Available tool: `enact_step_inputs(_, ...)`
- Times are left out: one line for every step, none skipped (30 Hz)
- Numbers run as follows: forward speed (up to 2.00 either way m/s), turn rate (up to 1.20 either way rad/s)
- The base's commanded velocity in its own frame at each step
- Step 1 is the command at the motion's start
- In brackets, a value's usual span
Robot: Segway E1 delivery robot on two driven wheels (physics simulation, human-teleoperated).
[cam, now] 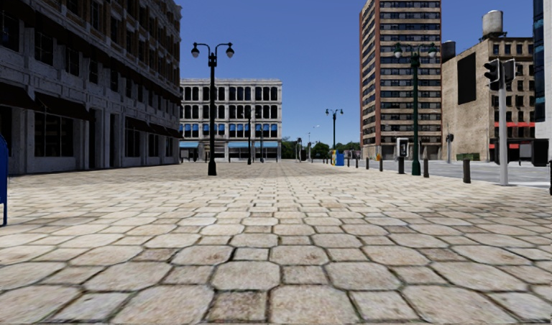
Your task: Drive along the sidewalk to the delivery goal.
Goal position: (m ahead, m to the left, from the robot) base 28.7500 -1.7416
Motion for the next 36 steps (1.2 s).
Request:
enact_step_inputs(1.53,0.0)
enact_step_inputs(1.53,0.0)
enact_step_inputs(1.53,0.0)
enact_step_inputs(1.53,0.0)
enact_step_inputs(1.53,0.0)
enact_step_inputs(1.53,0.0)
enact_step_inputs(1.53,0.0)
enact_step_inputs(1.53,0.0)
enact_step_inputs(1.54,0.0)
enact_step_inputs(1.71,0.0)
enact_step_inputs(2.0,0.0)
enact_step_inputs(2.0,0.0)
enact_step_inputs(2.0,0.0)
enact_step_inputs(2.0,0.0)
enact_step_inputs(2.0,0.0)
enact_step_inputs(2.0,0.0)
enact_step_inputs(2.0,0.0)
enact_step_inputs(2.0,0.0)
enact_step_inputs(2.0,0.0)
enact_step_inputs(2.0,0.0)
enact_step_inputs(2.0,0.0)
enact_step_inputs(2.0,0.0)
enact_step_inputs(2.0,0.0)
enact_step_inputs(2.0,0.0)
enact_step_inputs(2.0,0.0)
enact_step_inputs(2.0,0.0)
enact_step_inputs(2.0,0.0)
enact_step_inputs(2.0,0.0)
enact_step_inputs(2.0,0.0)
enact_step_inputs(2.0,0.0)
enact_step_inputs(2.0,0.0)
enact_step_inputs(2.0,0.0)
enact_step_inputs(2.0,0.0)
enact_step_inputs(2.0,0.0)
enact_step_inputs(2.0,0.0)
enact_step_inputs(2.0,0.0)
